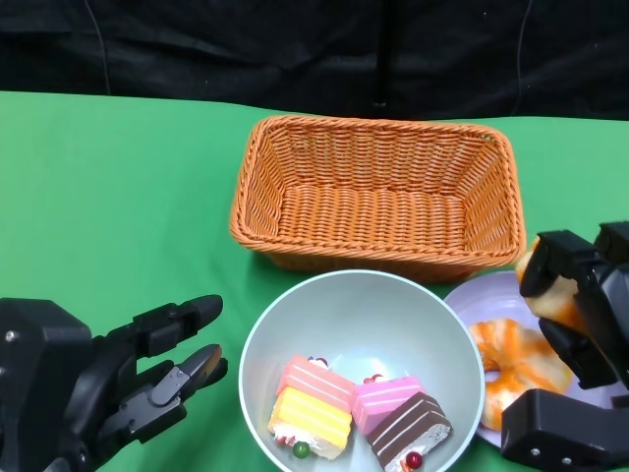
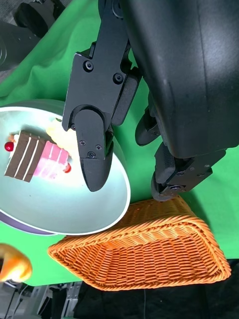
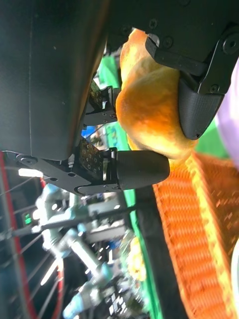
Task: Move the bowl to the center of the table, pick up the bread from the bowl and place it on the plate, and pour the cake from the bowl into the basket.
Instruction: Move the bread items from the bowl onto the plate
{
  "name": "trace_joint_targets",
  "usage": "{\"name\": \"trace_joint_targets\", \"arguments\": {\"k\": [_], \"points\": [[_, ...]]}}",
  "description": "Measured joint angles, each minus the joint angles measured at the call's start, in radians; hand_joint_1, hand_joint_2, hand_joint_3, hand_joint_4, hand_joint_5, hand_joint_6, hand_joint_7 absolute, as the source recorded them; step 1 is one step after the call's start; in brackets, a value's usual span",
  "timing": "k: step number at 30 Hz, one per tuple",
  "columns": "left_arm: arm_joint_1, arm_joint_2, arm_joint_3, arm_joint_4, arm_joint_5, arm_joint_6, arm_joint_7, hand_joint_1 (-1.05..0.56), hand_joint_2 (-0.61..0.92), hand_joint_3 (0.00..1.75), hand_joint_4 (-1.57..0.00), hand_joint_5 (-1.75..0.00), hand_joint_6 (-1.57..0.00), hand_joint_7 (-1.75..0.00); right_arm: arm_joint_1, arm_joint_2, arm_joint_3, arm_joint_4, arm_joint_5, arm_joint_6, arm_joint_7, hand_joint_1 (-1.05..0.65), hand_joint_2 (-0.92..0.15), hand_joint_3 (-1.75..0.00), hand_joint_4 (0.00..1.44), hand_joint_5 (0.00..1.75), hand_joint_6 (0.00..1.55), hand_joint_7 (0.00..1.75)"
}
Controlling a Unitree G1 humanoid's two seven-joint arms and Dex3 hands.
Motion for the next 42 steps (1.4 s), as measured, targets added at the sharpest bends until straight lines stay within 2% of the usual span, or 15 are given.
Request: {"name": "trace_joint_targets", "arguments": {"k": [1, 3, 5, 6, 8, 9, 10, 11, 12, 13, 15, 18, 27, 39, 42], "points": [[0.001, 0.0, 0.0, -0.003, 0.0, 0.001, 0.0, -0.49, 0.92, 0.39, -0.38, -0.46, -0.42, 0.0, 0.0, -0.003, 0.003, 0.005, 0.002, 0.006, 0.002, -0.06, -0.18, -1.42, 0.99, 1.75, 0.88, 1.49], [0.003, 0.0, 0.001, -0.006, 0.0, 0.009, 0.0, -0.49, 0.92, 0.39, -0.39, -0.45, -0.42, -0.01, 0.0, -0.006, 0.011, 0.012, 0.002, 0.016, 0.002, -0.08, -0.21, -1.4, 0.97, 1.75, 0.97, 1.23], [0.003, 0.0, 0.001, -0.008, 0.0, 0.015, 0.0, -0.48, 0.92, 0.39, -0.39, -0.45, -0.42, -0.01, 0.0, -0.008, 0.023, 0.036, 0.014, 0.027, 0.013, -0.09, -0.25, -1.38, 0.94, 1.75, 0.97, 1.16], [0.003, 0.0, 0.001, -0.008, 0.0, 0.016, 0.0, -0.49, 0.92, 0.39, -0.39, -0.45, -0.42, -0.01, 0.0, -0.008, 0.029, 0.049, 0.022, 0.033, 0.026, -0.1, -0.27, -1.33, 0.92, 1.7, 0.95, 1.1], [0.004, 0.0, 0.001, -0.008, 0.0, 0.016, 0.0, -0.49, 0.92, 0.4, -0.39, -0.45, -0.42, -0.01, 0.0, -0.008, 0.033, 0.054, 0.043, 0.054, 0.07, -0.12, -0.42, -1.03, 0.89, 1.49, 1.0, 0.7], [0.004, 0.0, 0.001, -0.009, 0.0, 0.016, 0.0, -0.49, 0.92, 0.4, -0.39, -0.44, -0.42, -0.01, 0.0, -0.008, 0.033, 0.054, 0.054, 0.065, 0.09, -0.12, -0.44, -1.0, 0.88, 1.47, 1.02, 0.64], [0.004, 0.0, 0.001, -0.009, 0.0, 0.016, 0.0, -0.49, 0.92, 0.4, -0.39, -0.44, -0.42, 0.0, 0.001, -0.009, 0.035, 0.046, 0.065, 0.086, 0.129, -0.19, -0.57, -0.69, 0.66, 1.02, 0.76, 0.34], [0.004, 0.0, 0.001, -0.01, 0.0, 0.016, 0.0, -0.5, 0.92, 0.4, -0.39, -0.44, -0.42, 0.0, 0.002, -0.012, 0.038, 0.031, 0.075, 0.111, 0.185, -0.23, -0.67, -0.49, 0.55, 0.76, 0.65, 0.19], [0.004, 0.0, 0.001, -0.011, 0.0, 0.016, 0.0, -0.5, 0.92, 0.39, -0.39, -0.44, -0.42, 0.0, 0.004, -0.016, 0.042, 0.006, 0.085, 0.141, 0.248, -0.38, -0.81, -0.26, 0.33, 0.51, 0.41, 0.08], [0.004, 0.0, 0.001, -0.011, 0.0, 0.016, 0.0, -0.5, 0.92, 0.39, -0.4, -0.44, -0.42, 0.0, 0.008, -0.02, 0.044, -0.03, 0.096, 0.179, 0.318, -0.46, -0.86, -0.17, 0.23, 0.4, 0.31, 0.04], [0.004, 0.0, 0.001, -0.011, 0.0, 0.016, 0.0, -0.5, 0.92, 0.39, -0.4, -0.44, -0.42, -0.01, 0.015, -0.023, 0.048, -0.1, 0.107, 0.25, 0.423, -0.58, -0.91, -0.13, 0.12, 0.32, 0.21, 0.01], [0.004, 0.0, -0.001, -0.011, 0.001, 0.016, 0.0, -0.5, 0.92, 0.4, -0.4, -0.44, -0.42, -0.01, 0.022, -0.023, 0.067, -0.166, 0.09, 0.323, 0.49, -0.67, -0.92, -0.15, 0.08, 0.31, 0.17, 0.0], [0.004, 0.001, -0.002, -0.011, 0.0, 0.016, 0.0, -0.49, 0.92, 0.4, -0.4, -0.44, -0.42, 0.0, 0.034, -0.023, 0.11, -0.305, 0.006, 0.469, 0.601, -0.73, -0.92, -0.17, 0.16, 0.38, 0.17, 0.01], [0.004, 0.001, -0.006, -0.01, 0.006, 0.012, 0.0, -0.49, 0.92, 0.4, -0.41, -0.43, -0.42, 0.0, 0.103, 0.002, 0.111, -0.482, -0.024, 0.531, 0.629, -0.67, -0.92, -0.18, 0.13, 0.43, 0.18, 0.01], [0.013, 0.01, -0.03, -0.007, 0.076, -0.064, 0.006, -0.48, 0.92, 0.39, -0.4, -0.43, -0.43, -0.01, 0.168, 0.031, 0.106, -0.596, -0.018, 0.516, 0.606, -0.62, -0.92, -0.22, 0.16, 0.49, 0.19, 0.02]]}}
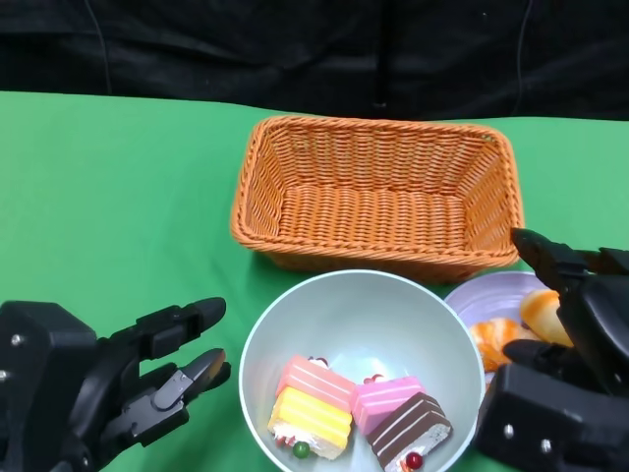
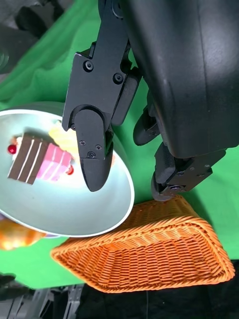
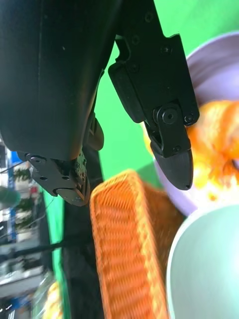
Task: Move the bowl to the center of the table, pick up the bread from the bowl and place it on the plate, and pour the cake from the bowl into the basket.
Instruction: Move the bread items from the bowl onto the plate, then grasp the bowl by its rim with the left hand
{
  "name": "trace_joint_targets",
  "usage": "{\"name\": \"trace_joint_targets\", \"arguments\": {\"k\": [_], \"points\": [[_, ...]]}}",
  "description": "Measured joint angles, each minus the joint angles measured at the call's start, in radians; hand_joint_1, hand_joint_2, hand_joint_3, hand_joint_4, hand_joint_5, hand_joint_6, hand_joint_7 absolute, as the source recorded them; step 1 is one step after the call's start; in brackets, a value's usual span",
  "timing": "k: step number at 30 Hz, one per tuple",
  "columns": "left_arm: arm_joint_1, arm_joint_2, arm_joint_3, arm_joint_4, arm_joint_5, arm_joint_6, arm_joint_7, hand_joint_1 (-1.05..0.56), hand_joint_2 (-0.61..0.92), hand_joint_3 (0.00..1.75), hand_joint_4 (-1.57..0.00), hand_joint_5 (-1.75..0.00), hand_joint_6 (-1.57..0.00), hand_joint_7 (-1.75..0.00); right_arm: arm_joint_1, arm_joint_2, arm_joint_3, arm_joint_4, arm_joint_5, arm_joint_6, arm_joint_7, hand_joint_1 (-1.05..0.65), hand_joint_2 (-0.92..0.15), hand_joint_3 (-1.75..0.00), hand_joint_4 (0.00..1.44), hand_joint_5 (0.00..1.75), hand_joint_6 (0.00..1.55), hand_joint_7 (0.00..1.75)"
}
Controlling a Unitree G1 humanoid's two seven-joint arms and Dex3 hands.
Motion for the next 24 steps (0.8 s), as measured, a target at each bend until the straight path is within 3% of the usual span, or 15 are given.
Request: {"name": "trace_joint_targets", "arguments": {"k": [4, 9, 12, 13, 17, 21, 24], "points": [[0.021, 0.023, -0.04, 0.036, 0.144, -0.21, 0.032, -0.55, 0.92, 0.38, -0.38, -0.42, -0.42, 0.0, 0.084, 0.048, -0.009, -0.113, 0.062, -0.037, -0.03, -0.57, -0.92, -0.23, 0.21, 0.55, 0.24, 0.04], [0.023, 0.057, -0.04, 0.157, 0.258, -0.528, 0.044, -0.64, 0.92, 0.4, -0.34, -0.42, -0.42, 0.0, 0.173, 0.108, -0.043, -0.149, 0.193, -0.133, -0.113, -0.5, -0.92, -0.22, 0.31, 0.72, 0.34, 0.1], [0.022, 0.063, -0.032, 0.202, 0.278, -0.636, 0.049, -0.65, 0.92, 0.41, -0.33, -0.43, -0.42, 0.0, 0.201, 0.122, -0.054, -0.149, 0.237, -0.193, -0.151, -0.49, -0.92, -0.22, 0.32, 0.75, 0.35, 0.11], [0.021, 0.067, -0.032, 0.218, 0.301, -0.679, 0.054, -0.59, 0.92, 0.38, -0.32, -0.43, -0.41, 0.0, 0.207, 0.124, -0.06, -0.146, 0.252, -0.211, -0.161, -0.46, -0.92, -0.27, 0.26, 0.9, 0.33, 0.14], [0.011, 0.148, -0.026, 0.284, 0.439, -0.983, 0.1, -0.53, 0.92, 0.32, -0.28, -0.43, -0.42, -0.01, 0.257, 0.142, -0.069, -0.136, 0.348, -0.333, -0.213, -0.42, -0.92, -0.31, 0.17, 1.07, 0.3, 0.2], [-0.038, 0.246, -0.006, 0.372, 0.562, -1.284, 0.142, -0.5, 0.92, 0.22, -0.27, -0.45, -0.45, -0.02, 0.295, 0.161, -0.078, -0.121, 0.398, -0.413, -0.25, -0.42, -0.92, -0.32, 0.15, 1.1, 0.29, 0.23], [-0.077, 0.293, 0.002, 0.416, 0.657, -1.419, 0.176, -0.49, 0.92, 0.11, -0.29, -0.46, -0.47, -0.02, 0.312, 0.167, -0.08, -0.114, 0.407, -0.429, -0.252, -0.39, -0.92, -0.29, 0.15, 1.11, 0.28, 0.26]]}}
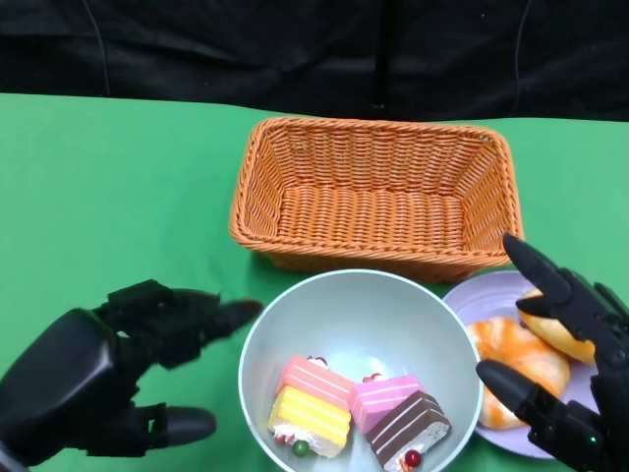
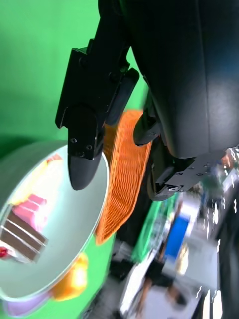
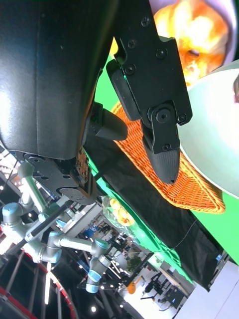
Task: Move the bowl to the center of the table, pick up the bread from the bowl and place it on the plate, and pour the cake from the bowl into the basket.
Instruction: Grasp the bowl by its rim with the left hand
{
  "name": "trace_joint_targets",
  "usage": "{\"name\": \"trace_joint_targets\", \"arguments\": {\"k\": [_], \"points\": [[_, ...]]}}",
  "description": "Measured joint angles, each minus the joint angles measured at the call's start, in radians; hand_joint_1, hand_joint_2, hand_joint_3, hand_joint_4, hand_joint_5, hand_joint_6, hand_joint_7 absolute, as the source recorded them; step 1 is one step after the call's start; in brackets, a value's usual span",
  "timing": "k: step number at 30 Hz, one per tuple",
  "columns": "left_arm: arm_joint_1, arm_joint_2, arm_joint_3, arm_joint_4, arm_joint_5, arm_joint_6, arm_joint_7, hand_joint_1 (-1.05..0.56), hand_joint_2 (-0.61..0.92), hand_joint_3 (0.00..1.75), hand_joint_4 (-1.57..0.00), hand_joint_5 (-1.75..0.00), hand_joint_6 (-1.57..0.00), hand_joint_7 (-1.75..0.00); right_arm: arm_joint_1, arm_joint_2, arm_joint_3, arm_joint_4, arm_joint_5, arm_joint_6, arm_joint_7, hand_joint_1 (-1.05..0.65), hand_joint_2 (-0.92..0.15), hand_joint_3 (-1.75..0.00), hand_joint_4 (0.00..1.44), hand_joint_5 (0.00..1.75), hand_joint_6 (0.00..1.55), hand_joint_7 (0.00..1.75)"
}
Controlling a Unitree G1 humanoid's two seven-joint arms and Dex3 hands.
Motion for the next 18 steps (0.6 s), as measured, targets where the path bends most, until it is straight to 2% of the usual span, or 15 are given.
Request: {"name": "trace_joint_targets", "arguments": {"k": [4, 6, 8, 12, 14, 18], "points": [[-0.049, 0.032, 0.007, 0.021, 0.183, -0.118, 0.071, -0.5, 0.85, 0.03, -0.35, -0.46, -0.49, -0.02, 0.013, 0.009, -0.003, 0.004, 0.002, -0.02, -0.005, -0.35, -0.92, -0.24, 0.13, 1.16, 0.25, 0.35], [-0.075, 0.041, 0.006, 0.025, 0.273, -0.158, 0.115, -0.47, 0.82, 0.01, -0.37, -0.45, -0.51, -0.02, 0.015, 0.013, -0.003, 0.004, 0.003, -0.036, -0.009, -0.34, -0.92, -0.24, 0.11, 1.2, 0.1, 0.63], [-0.1, 0.042, 0.001, 0.032, 0.343, -0.184, 0.163, -0.46, 0.82, 0.01, -0.38, -0.44, -0.52, -0.02, 0.02, 0.017, -0.004, 0.004, 0.004, -0.047, -0.011, -0.35, -0.92, -0.24, 0.1, 1.2, 0.04, 0.73], [-0.145, 0.041, -0.036, 0.069, 0.487, -0.202, 0.293, -0.46, 0.87, 0.02, -0.38, -0.47, -0.55, -0.03, 0.031, 0.019, -0.011, 0.004, 0.001, -0.067, -0.016, -0.36, -0.92, -0.24, 0.12, 1.21, 0.02, 0.78], [-0.169, 0.041, -0.077, 0.103, 0.584, -0.2, 0.39, -0.46, 0.9, 0.01, -0.33, -0.6, -0.59, -0.03, 0.034, 0.019, -0.016, 0.004, -0.007, -0.074, -0.019, -0.36, -0.92, -0.24, 0.12, 1.21, 0.02, 0.79], [-0.208, 0.045, -0.169, 0.155, 0.718, -0.165, 0.546, -0.44, 0.89, 0.0, -0.35, -0.71, -0.65, -0.04, 0.04, 0.025, -0.017, 0.003, -0.007, -0.075, -0.019, -0.36, -0.92, -0.23, 0.12, 1.21, 0.01, 0.8]]}}
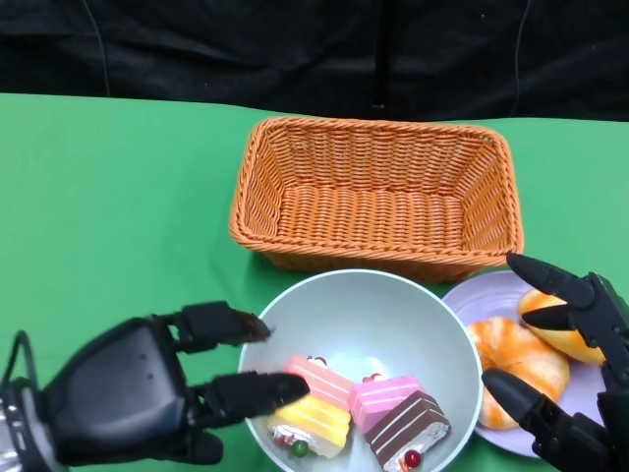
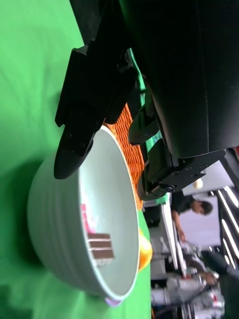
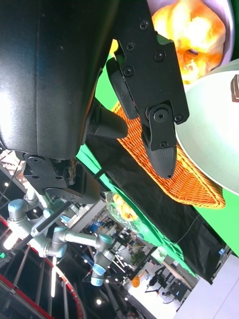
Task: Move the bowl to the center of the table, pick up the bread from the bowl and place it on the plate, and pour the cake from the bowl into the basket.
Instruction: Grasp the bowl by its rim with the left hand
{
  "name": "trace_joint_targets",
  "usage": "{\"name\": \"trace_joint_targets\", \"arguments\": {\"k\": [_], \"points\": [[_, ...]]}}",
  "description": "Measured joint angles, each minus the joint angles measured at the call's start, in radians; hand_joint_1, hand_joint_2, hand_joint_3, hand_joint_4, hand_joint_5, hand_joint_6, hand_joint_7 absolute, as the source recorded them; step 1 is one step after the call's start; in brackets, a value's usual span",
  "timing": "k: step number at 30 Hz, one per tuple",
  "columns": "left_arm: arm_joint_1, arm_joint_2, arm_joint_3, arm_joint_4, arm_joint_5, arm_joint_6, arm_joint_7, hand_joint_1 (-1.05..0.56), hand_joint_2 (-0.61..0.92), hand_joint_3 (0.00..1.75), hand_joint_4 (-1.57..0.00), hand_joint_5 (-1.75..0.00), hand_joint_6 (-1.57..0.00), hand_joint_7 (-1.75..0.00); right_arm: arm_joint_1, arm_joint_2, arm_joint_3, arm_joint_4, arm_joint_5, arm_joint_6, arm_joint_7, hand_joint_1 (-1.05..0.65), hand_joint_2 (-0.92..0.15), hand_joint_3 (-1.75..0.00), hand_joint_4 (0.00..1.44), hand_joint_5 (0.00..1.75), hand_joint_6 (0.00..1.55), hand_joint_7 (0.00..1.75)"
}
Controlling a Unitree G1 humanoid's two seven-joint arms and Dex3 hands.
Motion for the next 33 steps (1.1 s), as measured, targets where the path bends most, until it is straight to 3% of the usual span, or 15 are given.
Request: {"name": "trace_joint_targets", "arguments": {"k": [6, 9, 13, 25, 27, 28, 30, 31, 33], "points": [[-0.048, 0.013, -0.14, 0.073, 0.08, 0.073, 0.126, -0.49, 0.88, 0.01, -0.44, -0.79, -0.78, -0.08, 0.002, 0.022, -0.001, 0.0, 0.01, 0.009, 0.002, -0.38, -0.92, -0.24, 0.13, 1.21, 0.0, 0.83], [-0.093, 0.026, -0.217, 0.114, 0.127, 0.104, 0.187, -0.5, 0.92, 0.06, -0.37, -1.04, -0.83, -0.1, 0.0, 0.027, -0.005, -0.001, 0.009, 0.012, 0.004, -0.37, -0.92, -0.24, 0.13, 1.21, 0.0, 0.84], [-0.163, 0.04, -0.313, 0.179, 0.168, 0.138, 0.24, -0.46, 0.91, 0.04, -0.38, -1.19, -0.91, -0.17, -0.003, 0.03, -0.006, -0.002, 0.009, 0.012, 0.005, -0.37, -0.92, -0.25, 0.12, 1.21, 0.0, 0.84], [-0.269, 0.05, -0.472, 0.278, 0.141, 0.155, 0.26, -0.43, 0.89, 0.0, -0.58, -1.19, -1.01, -0.22, 0.0, 0.05, -0.005, -0.007, 0.016, 0.022, 0.007, -0.4, -0.92, -0.27, 0.12, 1.21, 0.0, 0.83], [-0.295, 0.042, -0.51, 0.306, 0.165, 0.167, 0.319, -0.43, 0.86, 0.0, -0.61, -1.49, -1.01, -0.49, 0.001, 0.051, -0.005, -0.008, 0.024, 0.026, 0.009, -0.41, -0.92, -0.28, 0.13, 1.21, 0.0, 0.83], [-0.304, 0.035, -0.533, 0.321, 0.184, 0.181, 0.367, -0.43, 0.88, 0.01, -0.65, -1.64, -0.89, -0.88, 0.001, 0.051, -0.005, -0.008, 0.024, 0.026, 0.01, -0.42, -0.92, -0.29, 0.13, 1.21, 0.0, 0.83], [-0.322, 0.024, -0.573, 0.346, 0.213, 0.2, 0.456, -0.43, 0.9, 0.01, -0.68, -1.72, -0.81, -1.11, 0.001, 0.052, -0.005, -0.009, 0.024, 0.027, 0.011, -0.42, -0.92, -0.29, 0.13, 1.21, 0.0, 0.83], [-0.327, 0.022, -0.587, 0.352, 0.223, 0.208, 0.488, -0.39, 0.91, 0.07, -0.74, -1.74, -0.74, -1.36, 0.001, 0.052, -0.004, -0.01, 0.023, 0.028, 0.011, -0.42, -0.92, -0.29, 0.13, 1.21, 0.0, 0.83], [-0.332, 0.018, -0.607, 0.353, 0.23, 0.222, 0.543, -0.35, 0.92, 0.13, -0.79, -1.74, -0.66, -1.6, 0.002, 0.053, -0.004, -0.014, 0.021, 0.029, 0.012, -0.41, -0.92, -0.29, 0.14, 1.22, 0.0, 0.84]]}}
